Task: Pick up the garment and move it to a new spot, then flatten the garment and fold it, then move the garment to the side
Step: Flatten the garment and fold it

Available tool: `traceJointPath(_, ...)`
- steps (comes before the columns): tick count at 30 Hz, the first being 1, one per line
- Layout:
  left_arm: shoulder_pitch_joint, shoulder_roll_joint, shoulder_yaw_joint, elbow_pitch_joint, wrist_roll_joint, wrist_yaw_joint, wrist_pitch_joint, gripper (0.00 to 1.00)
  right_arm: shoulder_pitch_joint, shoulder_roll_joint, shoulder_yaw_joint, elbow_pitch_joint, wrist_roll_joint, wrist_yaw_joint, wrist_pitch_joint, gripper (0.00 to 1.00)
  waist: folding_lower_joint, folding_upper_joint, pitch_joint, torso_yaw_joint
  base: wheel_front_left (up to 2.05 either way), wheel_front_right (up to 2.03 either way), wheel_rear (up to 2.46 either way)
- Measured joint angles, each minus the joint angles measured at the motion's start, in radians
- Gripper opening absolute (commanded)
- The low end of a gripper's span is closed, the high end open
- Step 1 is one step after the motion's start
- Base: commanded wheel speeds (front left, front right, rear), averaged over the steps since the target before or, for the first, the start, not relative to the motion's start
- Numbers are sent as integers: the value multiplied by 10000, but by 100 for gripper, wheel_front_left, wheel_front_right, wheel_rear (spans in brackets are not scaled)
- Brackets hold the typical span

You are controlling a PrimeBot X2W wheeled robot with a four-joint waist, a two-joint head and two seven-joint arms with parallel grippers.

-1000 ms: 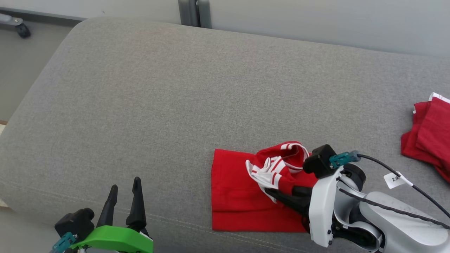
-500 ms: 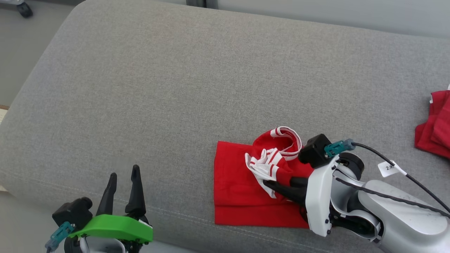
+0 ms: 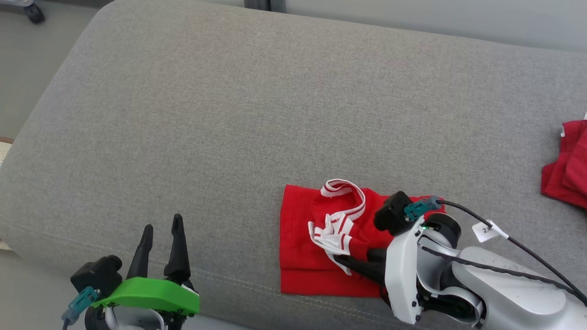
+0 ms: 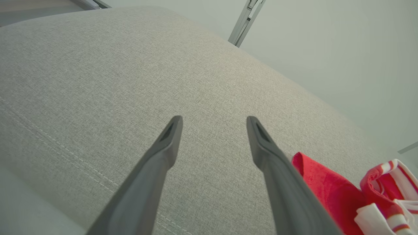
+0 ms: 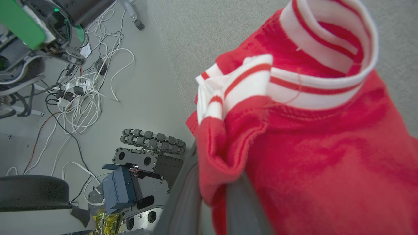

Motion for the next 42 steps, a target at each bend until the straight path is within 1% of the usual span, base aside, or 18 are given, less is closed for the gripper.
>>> traceJointPath(2,-7,-2,-6,61,-4,0,-35,100,2,58,73,2,-2,0,-2,0,0,0,-25,-5,0,0,0)
traceJointPath(3,-9,-2,-6,96,-13,0,-73,100,3,98,88,10,-6,0,-4,27,0,0,-38,-8,0,0,0)
traceJointPath(4,-13,-2,-6,128,-15,0,-73,100,3,148,102,25,-15,0,-4,43,0,0,-52,-12,0,0,0)
traceJointPath(5,-17,-2,-8,157,-17,-4,-73,100,3,186,123,54,-25,0,-4,89,0,0,-65,-17,0,0,0)
traceJointPath(6,-28,-2,-19,192,-19,-8,-73,100,6,215,144,117,-35,0,-12,100,0,0,-84,-20,0,0,0)
traceJointPath(10,-44,-6,-48,303,-23,-8,-77,100,56,313,291,368,-226,0,-31,100,0,0,-241,-17,0,0,0)
traceJointPath(19,-43,-8,-27,552,-23,-8,-82,100,238,984,541,635,-276,0,-301,100,0,0,-649,-71,0,0,0)
traceJointPath(25,1,-6,98,627,-21,-6,-82,100,506,1488,464,857,-215,0,-892,100,0,0,-1015,-232,0,0,0)
traceJointPath(27,65,-6,176,642,-21,-4,-82,100,615,1547,378,915,-198,-2,-1127,100,0,0,-1130,-348,0,0,0)
traceJointPath(30,243,-4,217,652,-21,-2,-82,100,735,1624,84,941,-178,-130,-1557,100,0,0,-1299,-588,0,0,0)
traceJointPath(34,513,4,109,617,-19,-8,-82,100,992,1676,-155,872,-180,-412,-1988,100,0,0,-1490,-1012,0,0,0)
traceJointPath(42,623,4,-466,366,-21,-265,153,100,1681,1212,-610,846,-186,-997,-2688,100,0,0,-1706,-2059,0,0,0)
